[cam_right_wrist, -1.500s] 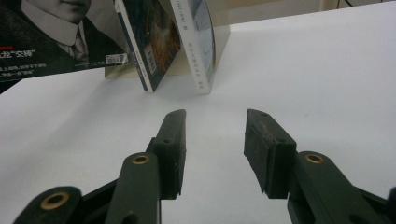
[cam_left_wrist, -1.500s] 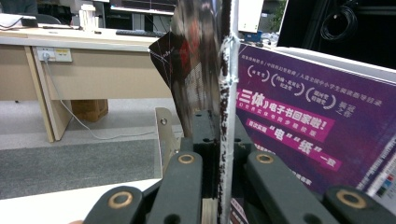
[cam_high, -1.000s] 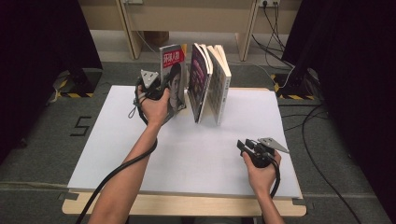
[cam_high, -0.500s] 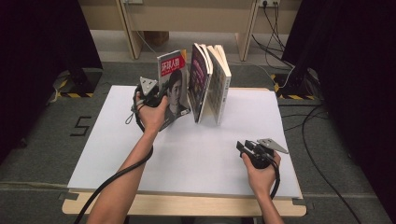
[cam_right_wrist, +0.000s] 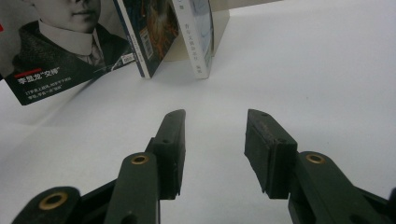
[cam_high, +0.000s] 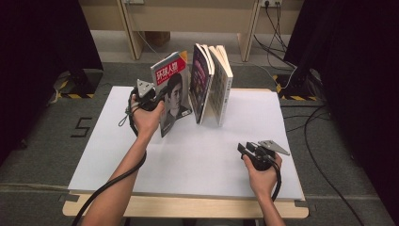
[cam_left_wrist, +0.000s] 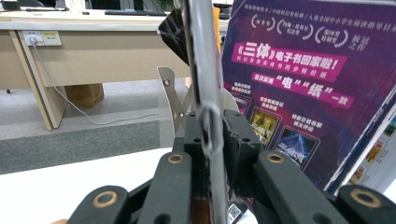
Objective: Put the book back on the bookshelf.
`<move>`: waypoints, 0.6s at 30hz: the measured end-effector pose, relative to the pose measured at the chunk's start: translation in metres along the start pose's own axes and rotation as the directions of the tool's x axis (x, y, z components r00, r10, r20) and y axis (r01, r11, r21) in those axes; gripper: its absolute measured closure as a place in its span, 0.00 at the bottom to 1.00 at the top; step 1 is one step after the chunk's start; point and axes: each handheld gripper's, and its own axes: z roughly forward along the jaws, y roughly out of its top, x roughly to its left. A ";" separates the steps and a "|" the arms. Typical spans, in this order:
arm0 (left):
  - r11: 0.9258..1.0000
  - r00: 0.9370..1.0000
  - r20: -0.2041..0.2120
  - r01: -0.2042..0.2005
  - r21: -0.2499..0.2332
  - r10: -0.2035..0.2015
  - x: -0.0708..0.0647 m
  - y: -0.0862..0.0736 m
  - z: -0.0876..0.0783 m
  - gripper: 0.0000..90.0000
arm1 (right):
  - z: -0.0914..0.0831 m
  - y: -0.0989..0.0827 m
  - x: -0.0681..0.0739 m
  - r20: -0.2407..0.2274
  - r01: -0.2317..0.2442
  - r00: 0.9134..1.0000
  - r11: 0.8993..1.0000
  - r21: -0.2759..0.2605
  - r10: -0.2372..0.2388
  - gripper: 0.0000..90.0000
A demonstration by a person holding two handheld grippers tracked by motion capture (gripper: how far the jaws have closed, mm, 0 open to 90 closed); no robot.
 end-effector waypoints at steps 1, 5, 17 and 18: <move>1.000 1.000 0.001 0.008 -0.003 -0.008 0.001 0.003 -0.001 0.89 | 0.000 0.000 0.000 0.000 0.001 1.000 1.000 0.000 -0.001 0.65; 1.000 1.000 0.007 0.025 -0.015 -0.025 0.003 0.009 -0.002 0.86 | 0.000 0.000 0.001 -0.004 -0.001 1.000 1.000 0.005 0.001 0.65; 0.999 0.998 0.032 0.047 -0.008 -0.047 0.006 0.016 -0.002 0.83 | 0.001 -0.001 0.002 0.001 -0.018 1.000 1.000 0.008 0.018 0.65; 0.999 0.998 0.034 0.047 -0.004 -0.047 0.005 0.016 -0.002 0.83 | 0.001 -0.001 0.002 0.000 -0.017 1.000 1.000 0.009 0.017 0.65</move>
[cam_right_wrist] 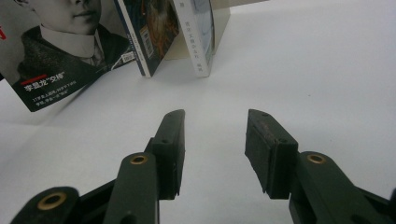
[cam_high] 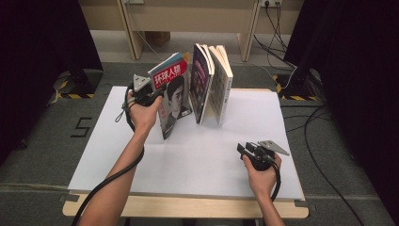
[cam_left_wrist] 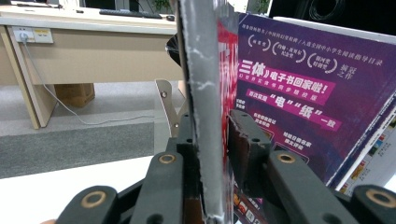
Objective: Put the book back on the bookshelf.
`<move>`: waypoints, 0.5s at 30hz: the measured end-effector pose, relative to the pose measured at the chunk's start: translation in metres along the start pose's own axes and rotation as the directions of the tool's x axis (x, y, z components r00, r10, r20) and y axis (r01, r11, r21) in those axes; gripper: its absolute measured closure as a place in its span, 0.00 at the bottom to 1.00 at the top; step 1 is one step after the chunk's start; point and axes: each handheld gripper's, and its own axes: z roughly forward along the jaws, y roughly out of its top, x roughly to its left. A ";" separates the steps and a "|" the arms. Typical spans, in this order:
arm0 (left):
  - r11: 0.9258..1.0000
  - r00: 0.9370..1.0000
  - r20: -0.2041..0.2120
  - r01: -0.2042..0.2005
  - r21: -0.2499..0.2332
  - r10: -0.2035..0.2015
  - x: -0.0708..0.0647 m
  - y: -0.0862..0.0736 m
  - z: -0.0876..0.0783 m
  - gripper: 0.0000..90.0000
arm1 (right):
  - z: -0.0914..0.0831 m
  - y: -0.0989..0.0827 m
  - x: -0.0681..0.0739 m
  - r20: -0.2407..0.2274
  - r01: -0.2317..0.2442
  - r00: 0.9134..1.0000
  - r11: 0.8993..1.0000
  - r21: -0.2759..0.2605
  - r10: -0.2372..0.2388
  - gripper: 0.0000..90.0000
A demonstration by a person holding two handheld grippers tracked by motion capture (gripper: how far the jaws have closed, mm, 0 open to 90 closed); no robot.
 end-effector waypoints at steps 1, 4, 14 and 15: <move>1.000 1.000 0.000 0.000 0.000 0.000 0.000 0.000 0.000 0.83 | 0.000 0.000 0.000 0.000 0.000 1.000 1.000 0.000 0.000 0.65; 1.000 1.000 0.010 0.004 0.009 -0.004 -0.001 0.000 -0.001 0.84 | 0.000 0.000 0.000 0.000 0.000 1.000 1.000 0.003 0.000 0.65; 0.997 0.999 0.041 0.017 0.071 -0.020 -0.004 0.000 -0.001 0.92 | -0.001 0.000 -0.002 0.006 0.003 1.000 1.000 -0.004 -0.003 0.65; 0.997 0.999 0.042 0.018 0.074 -0.021 -0.004 0.000 -0.001 0.93 | -0.001 0.000 -0.002 0.007 0.004 1.000 1.000 -0.004 -0.004 0.65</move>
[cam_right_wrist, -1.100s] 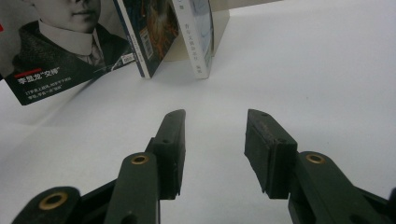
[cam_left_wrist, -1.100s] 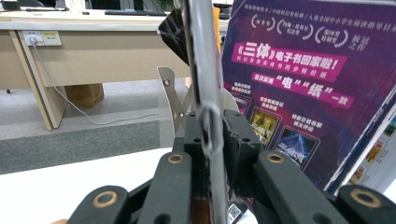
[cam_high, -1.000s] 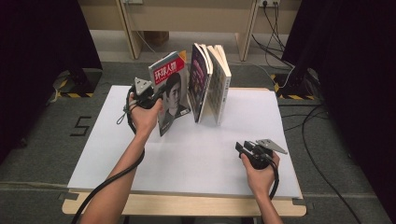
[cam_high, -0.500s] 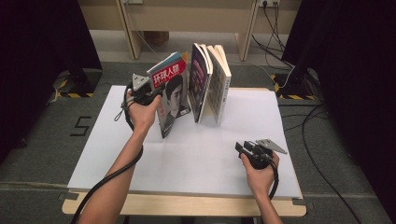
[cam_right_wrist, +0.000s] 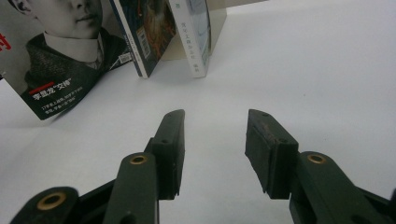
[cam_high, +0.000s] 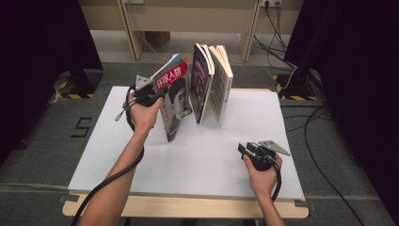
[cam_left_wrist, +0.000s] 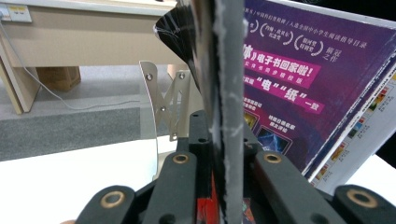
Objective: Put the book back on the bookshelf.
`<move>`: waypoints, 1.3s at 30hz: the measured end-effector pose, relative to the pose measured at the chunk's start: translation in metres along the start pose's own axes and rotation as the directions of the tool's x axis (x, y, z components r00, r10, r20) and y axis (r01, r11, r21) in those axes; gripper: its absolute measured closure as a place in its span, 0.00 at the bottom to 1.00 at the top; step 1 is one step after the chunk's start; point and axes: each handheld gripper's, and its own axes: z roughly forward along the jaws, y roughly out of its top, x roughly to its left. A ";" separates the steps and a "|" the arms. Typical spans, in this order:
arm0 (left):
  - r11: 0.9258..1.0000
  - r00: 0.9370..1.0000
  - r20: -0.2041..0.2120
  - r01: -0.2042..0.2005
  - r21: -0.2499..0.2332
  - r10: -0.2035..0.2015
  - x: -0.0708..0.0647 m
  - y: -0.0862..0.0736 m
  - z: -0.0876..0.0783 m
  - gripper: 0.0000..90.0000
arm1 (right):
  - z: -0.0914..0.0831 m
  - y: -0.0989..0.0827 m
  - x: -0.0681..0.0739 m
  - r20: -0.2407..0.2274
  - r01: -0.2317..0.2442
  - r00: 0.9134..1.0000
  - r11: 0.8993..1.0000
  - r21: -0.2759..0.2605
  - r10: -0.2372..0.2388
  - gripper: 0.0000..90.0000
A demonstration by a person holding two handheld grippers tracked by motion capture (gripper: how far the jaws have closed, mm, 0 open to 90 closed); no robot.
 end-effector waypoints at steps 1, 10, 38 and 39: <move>1.000 1.000 0.002 0.002 0.003 -0.002 0.000 0.000 0.000 0.93 | 0.000 0.000 0.000 -0.001 -0.001 1.000 1.000 -0.001 0.001 0.65; 0.999 0.999 0.017 0.032 0.008 -0.032 -0.004 0.002 -0.004 0.96 | 0.000 -0.001 0.000 0.001 -0.006 1.000 1.000 0.000 0.006 0.65; 0.987 0.997 -0.060 -0.050 -0.153 0.041 -0.008 0.025 0.004 0.96 | 0.002 -0.002 -0.002 0.009 -0.027 1.000 1.000 0.000 0.027 0.65; 0.987 0.997 -0.060 -0.050 -0.153 0.041 -0.008 0.025 0.004 0.96 | 0.002 -0.002 -0.002 0.009 -0.027 1.000 1.000 0.000 0.027 0.65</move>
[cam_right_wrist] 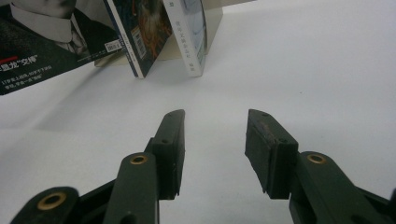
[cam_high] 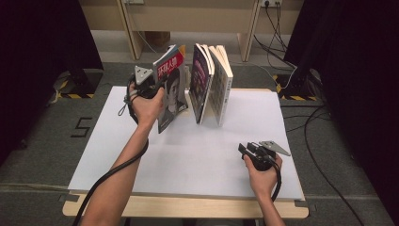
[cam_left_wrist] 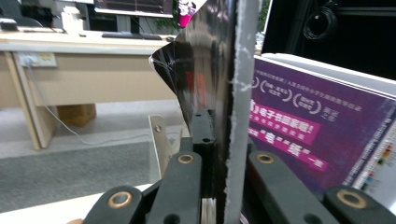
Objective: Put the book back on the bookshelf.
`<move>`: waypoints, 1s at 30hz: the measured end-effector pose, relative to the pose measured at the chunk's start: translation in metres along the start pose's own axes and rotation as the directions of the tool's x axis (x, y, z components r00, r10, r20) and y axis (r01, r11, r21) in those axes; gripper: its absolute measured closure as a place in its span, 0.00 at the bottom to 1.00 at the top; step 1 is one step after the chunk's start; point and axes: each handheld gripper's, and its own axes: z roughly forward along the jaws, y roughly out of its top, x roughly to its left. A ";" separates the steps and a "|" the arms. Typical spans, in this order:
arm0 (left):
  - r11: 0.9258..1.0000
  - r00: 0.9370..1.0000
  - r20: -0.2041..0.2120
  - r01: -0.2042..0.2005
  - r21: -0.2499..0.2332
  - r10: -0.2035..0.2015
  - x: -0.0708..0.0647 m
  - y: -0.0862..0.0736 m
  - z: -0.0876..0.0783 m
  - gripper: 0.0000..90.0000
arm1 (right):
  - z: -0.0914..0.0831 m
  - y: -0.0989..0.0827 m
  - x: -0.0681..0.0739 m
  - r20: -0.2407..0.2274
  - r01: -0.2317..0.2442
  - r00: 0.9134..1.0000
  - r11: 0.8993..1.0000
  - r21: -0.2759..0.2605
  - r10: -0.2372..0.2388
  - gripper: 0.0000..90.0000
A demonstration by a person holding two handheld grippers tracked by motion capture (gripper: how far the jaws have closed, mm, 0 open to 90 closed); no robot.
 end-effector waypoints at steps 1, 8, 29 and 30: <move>1.000 1.000 -0.010 -0.004 -0.009 0.004 0.000 0.000 0.002 0.96 | 0.000 0.000 0.000 -0.001 -0.001 1.000 1.000 -0.001 0.001 0.65; 0.999 1.000 -0.003 -0.001 -0.037 0.000 -0.002 0.001 0.012 0.96 | 0.000 0.001 0.000 -0.001 0.008 1.000 1.000 -0.005 -0.008 0.65; 0.998 0.999 -0.003 -0.050 -0.036 0.049 -0.011 -0.025 0.025 0.95 | 0.000 -0.001 -0.003 -0.005 0.015 1.000 1.000 0.005 -0.015 0.65; 0.999 0.999 0.000 -0.038 -0.031 0.038 -0.009 -0.027 0.022 0.94 | 0.000 -0.001 -0.003 -0.004 0.014 1.000 1.000 0.003 -0.014 0.65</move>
